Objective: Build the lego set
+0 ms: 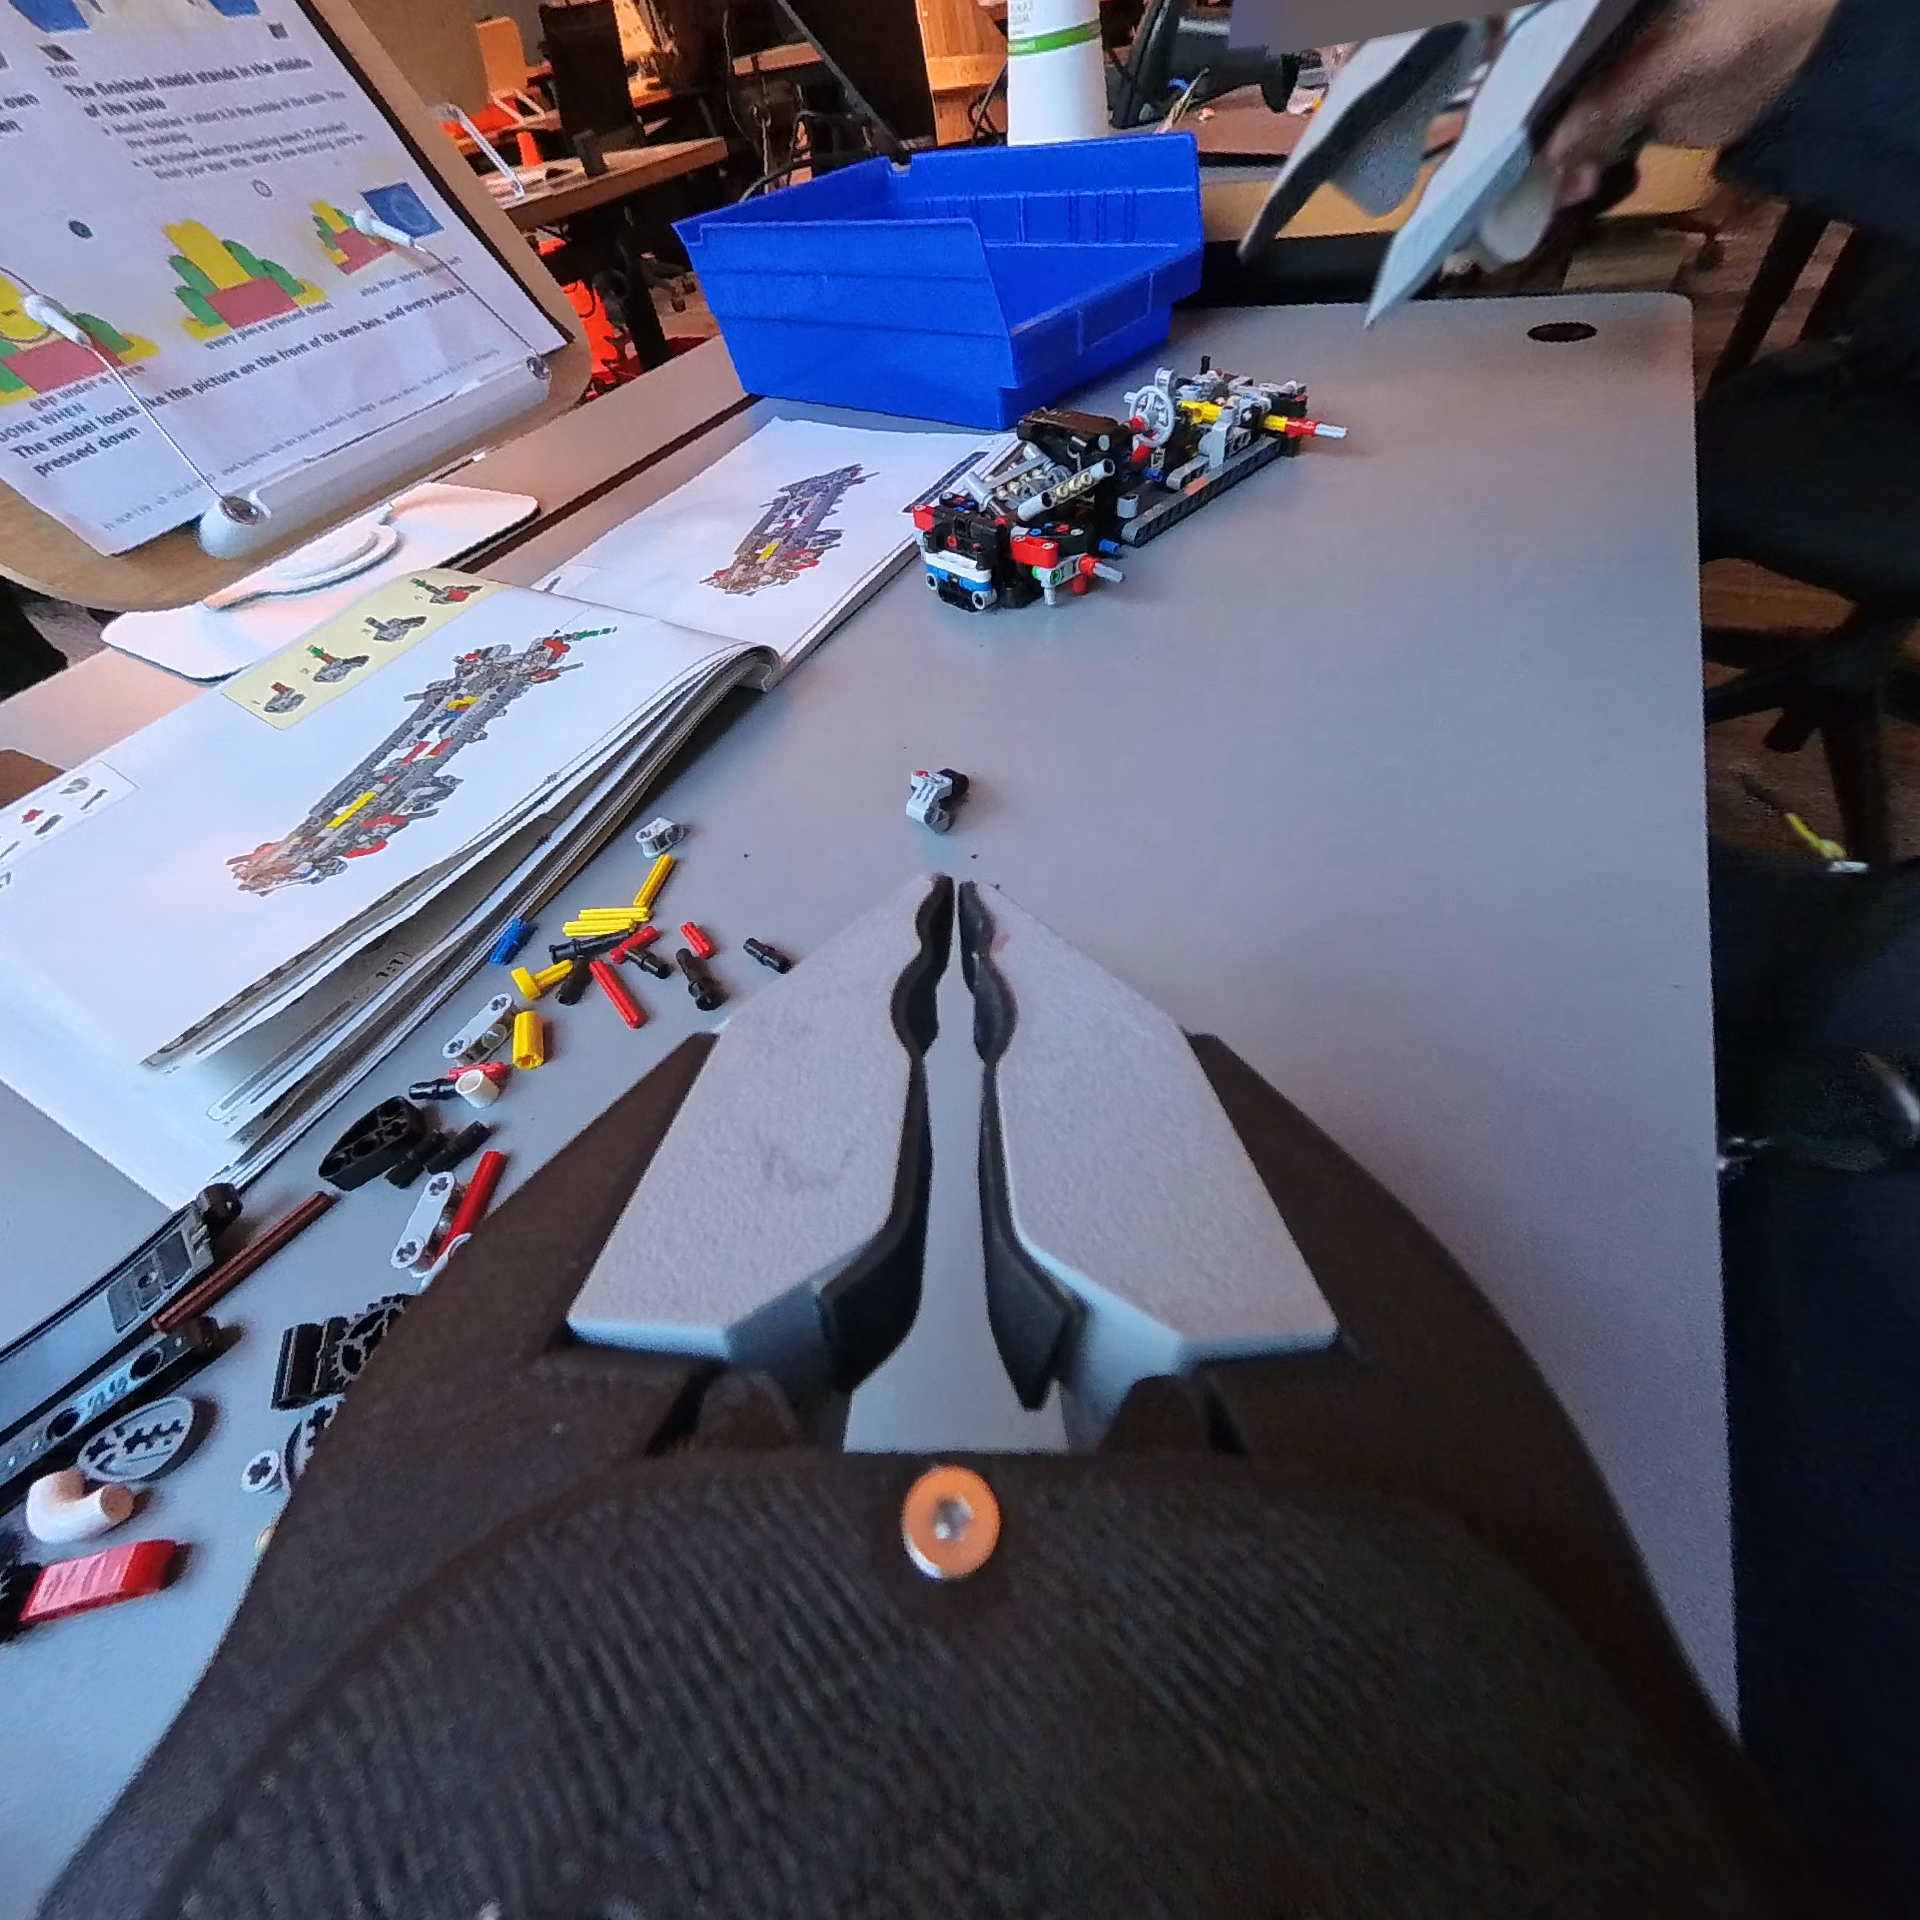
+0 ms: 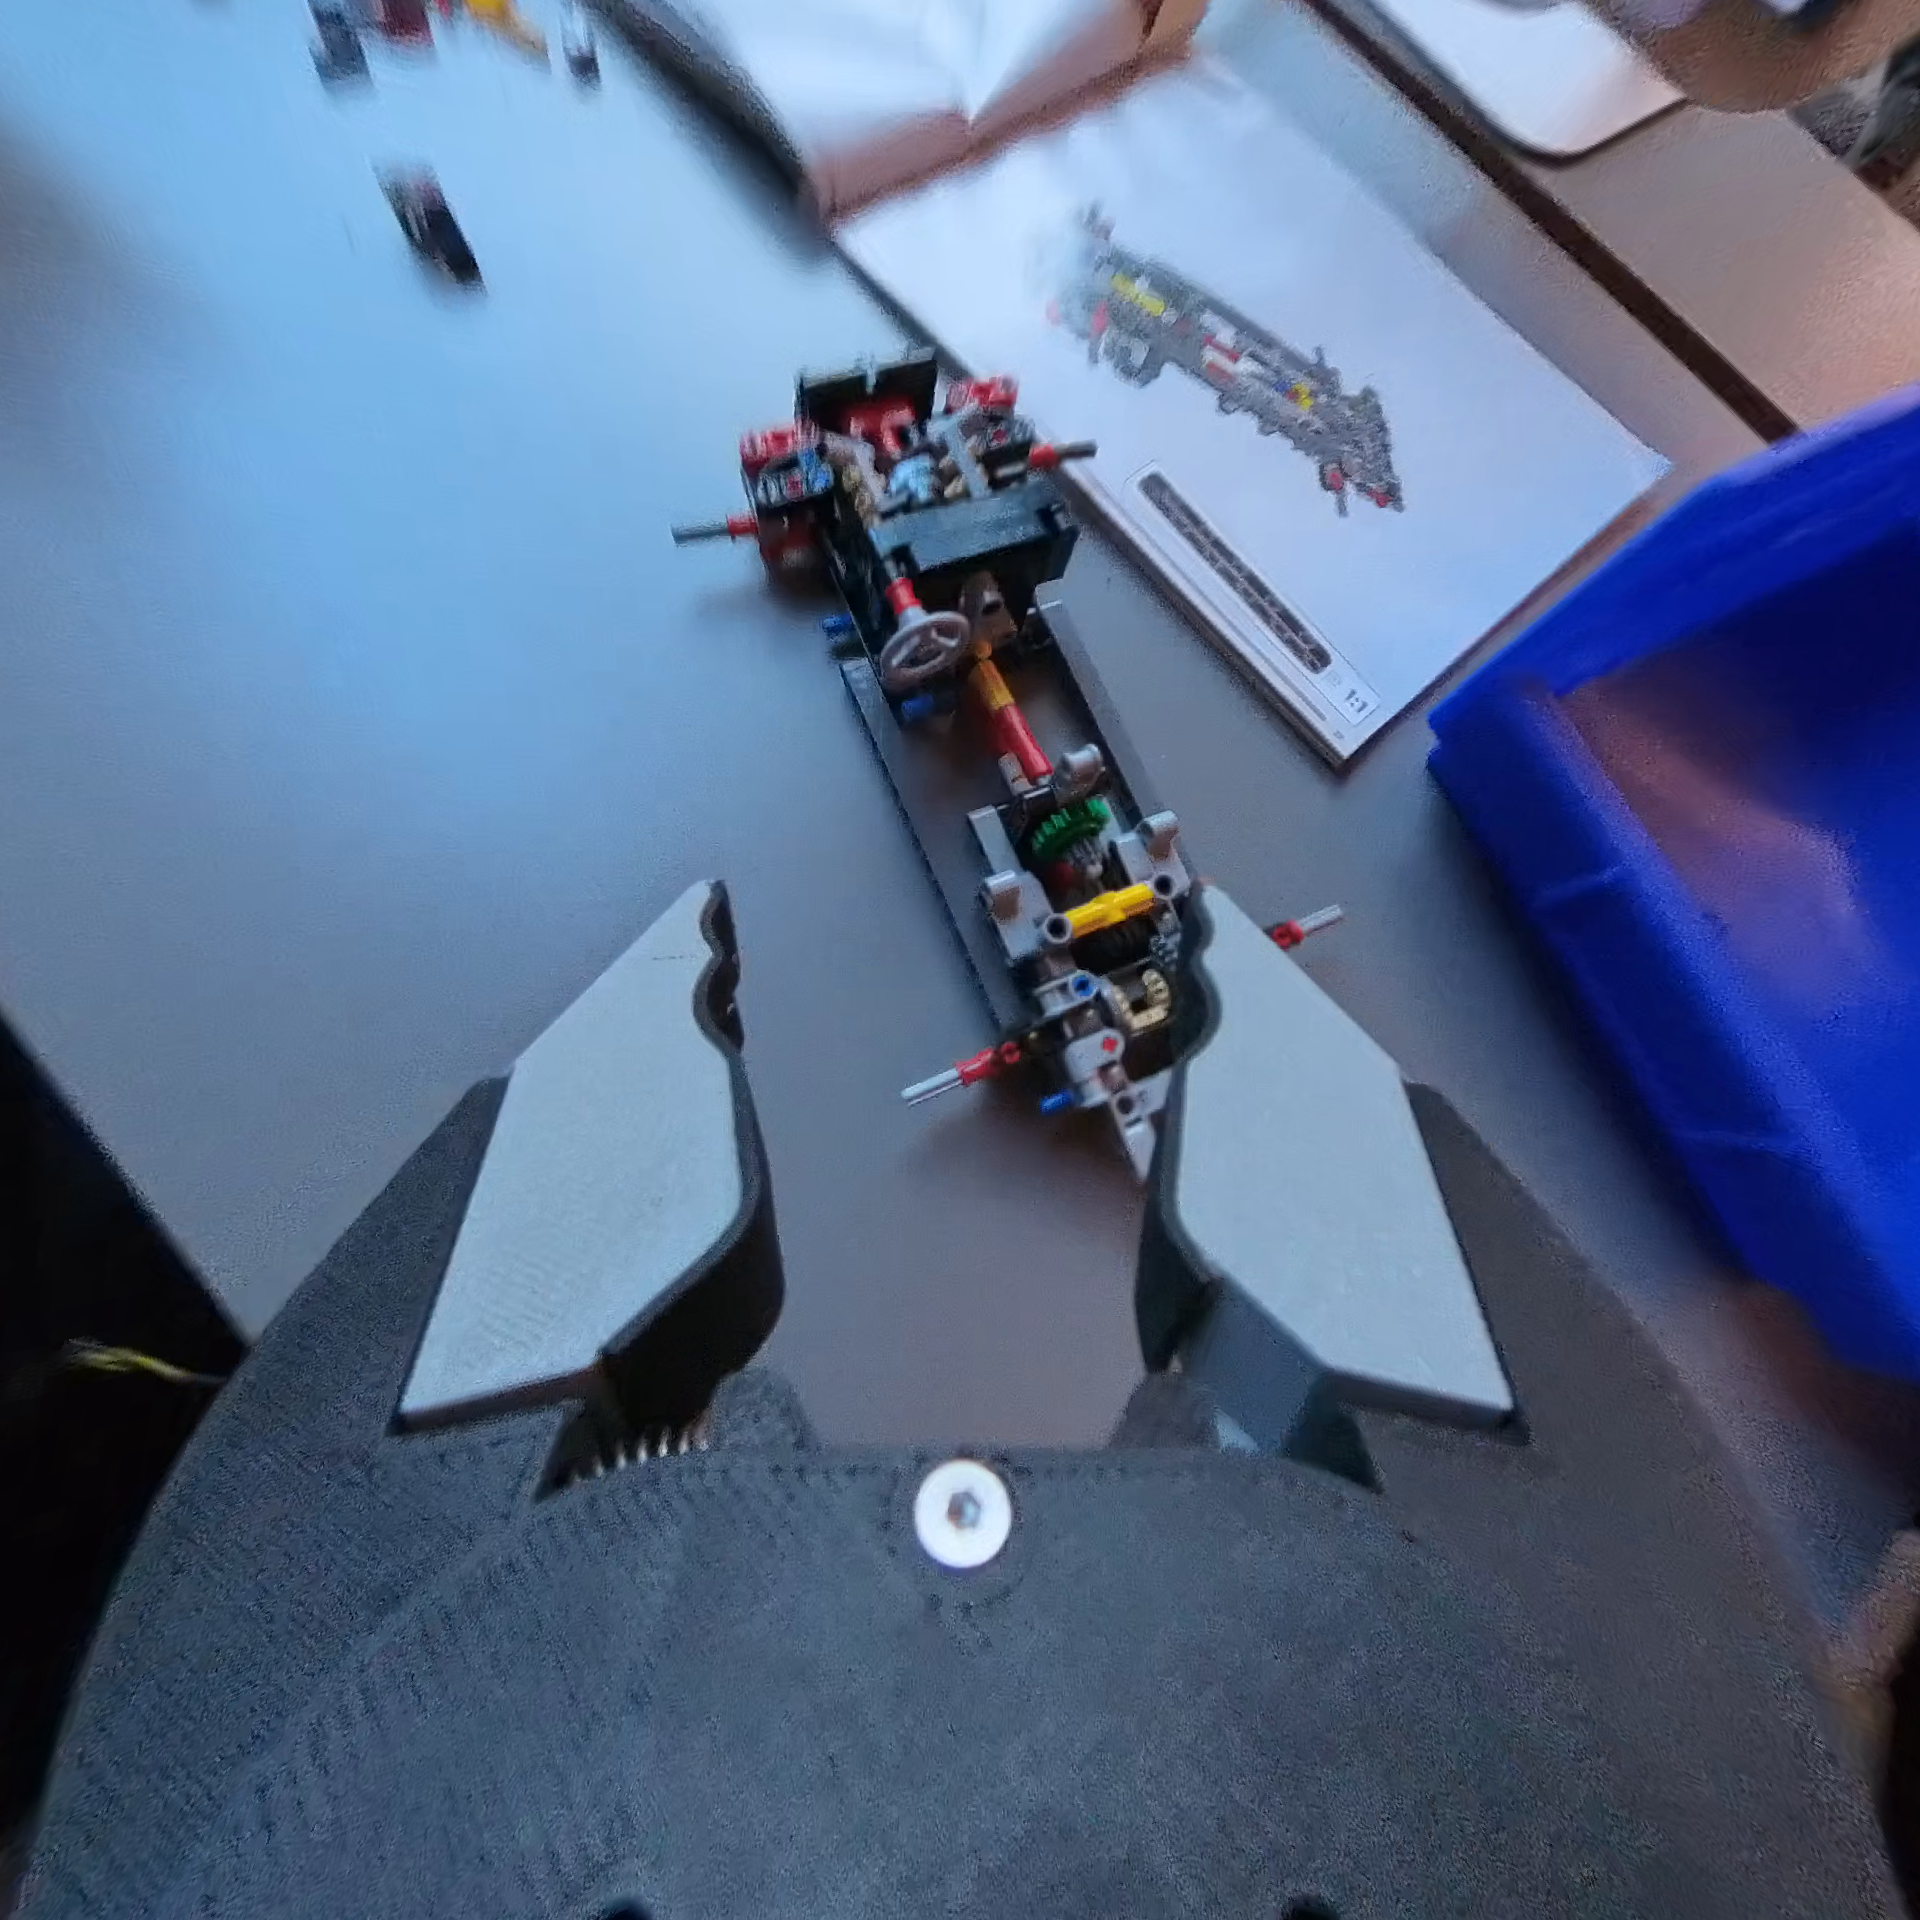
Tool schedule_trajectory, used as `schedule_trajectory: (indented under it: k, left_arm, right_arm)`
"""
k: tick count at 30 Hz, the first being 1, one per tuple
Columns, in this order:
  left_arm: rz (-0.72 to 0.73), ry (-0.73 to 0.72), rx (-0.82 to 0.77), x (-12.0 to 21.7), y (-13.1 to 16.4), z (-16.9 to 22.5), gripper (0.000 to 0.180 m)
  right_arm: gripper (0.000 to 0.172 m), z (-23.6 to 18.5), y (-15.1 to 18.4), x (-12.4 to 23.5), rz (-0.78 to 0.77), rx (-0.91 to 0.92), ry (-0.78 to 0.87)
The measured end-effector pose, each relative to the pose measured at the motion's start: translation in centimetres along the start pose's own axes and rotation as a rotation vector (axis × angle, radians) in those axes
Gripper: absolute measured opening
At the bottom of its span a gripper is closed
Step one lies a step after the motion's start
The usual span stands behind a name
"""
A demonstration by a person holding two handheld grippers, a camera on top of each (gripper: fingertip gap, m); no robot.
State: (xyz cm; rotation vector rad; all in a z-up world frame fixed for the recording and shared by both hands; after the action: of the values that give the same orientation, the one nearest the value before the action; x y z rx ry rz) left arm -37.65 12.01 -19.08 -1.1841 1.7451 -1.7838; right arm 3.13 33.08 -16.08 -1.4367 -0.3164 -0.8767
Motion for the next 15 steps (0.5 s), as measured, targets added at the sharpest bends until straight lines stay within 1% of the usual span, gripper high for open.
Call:
schedule_trajectory:
  k: [2,4,6,7,10,12,13,14,15]
  left_arm:
    - [-0.007,0.0,-0.004,-0.1,0.0,0.1,0.0]
    - [-0.02,0.002,-0.017,-0.2,0.1,0.3,0.0]
    - [-0.031,-0.009,-0.037,-0.3,0.1,0.4,0.0]
    - [-0.034,-0.012,-0.048,-0.3,0.1,0.6,0.0]
    - [-0.048,-0.019,-0.076,-0.4,0.2,0.8,0.0]
    - [-0.062,-0.018,-0.076,-0.6,0.2,0.8,0.0]
    - [-0.066,-0.017,-0.072,-0.6,0.3,0.8,0.0]
    - [-0.067,-0.016,-0.066,-0.6,0.3,0.7,0.0]
    - [-0.064,-0.014,-0.06,-0.6,0.3,0.7,0.0]
  right_arm:
    - [0.085,-0.3,-0.8,-2.2,-0.092,0.11,-0.017]
    - [0.092,0.0,-1.8,-4.7,-0.188,0.2,-0.021]
    - [0.093,0.6,-2.5,-6.9,-0.27,0.275,-0.039]
    - [0.092,0.7,-2.7,-7.9,-0.305,0.284,-0.074]
    - [0.081,1.1,-2.3,-10.3,-0.445,0.283,-0.156]
    - [0.075,1.3,-2.6,-11.1,-0.431,0.23,-0.203]
    - [0.07,1.6,-2.7,-11.3,-0.422,0.231,-0.187]
    - [0.07,1.6,-2.7,-11.4,-0.417,0.234,-0.191]
    - [0.063,1.5,-2.8,-11.3,-0.406,0.242,-0.2]
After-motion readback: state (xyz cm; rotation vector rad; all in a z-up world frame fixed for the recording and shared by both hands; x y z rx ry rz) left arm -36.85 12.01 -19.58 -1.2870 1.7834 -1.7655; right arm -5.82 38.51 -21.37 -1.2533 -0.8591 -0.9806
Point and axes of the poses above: each gripper's, where its closed fingertips meet, x back along the fingers, y out of its underside, z = x × y across the jaws, the point moved 8 cm from there along x, back along the fingers, and after that the axes turned 2 degrees about y, right-handed, at the moved point
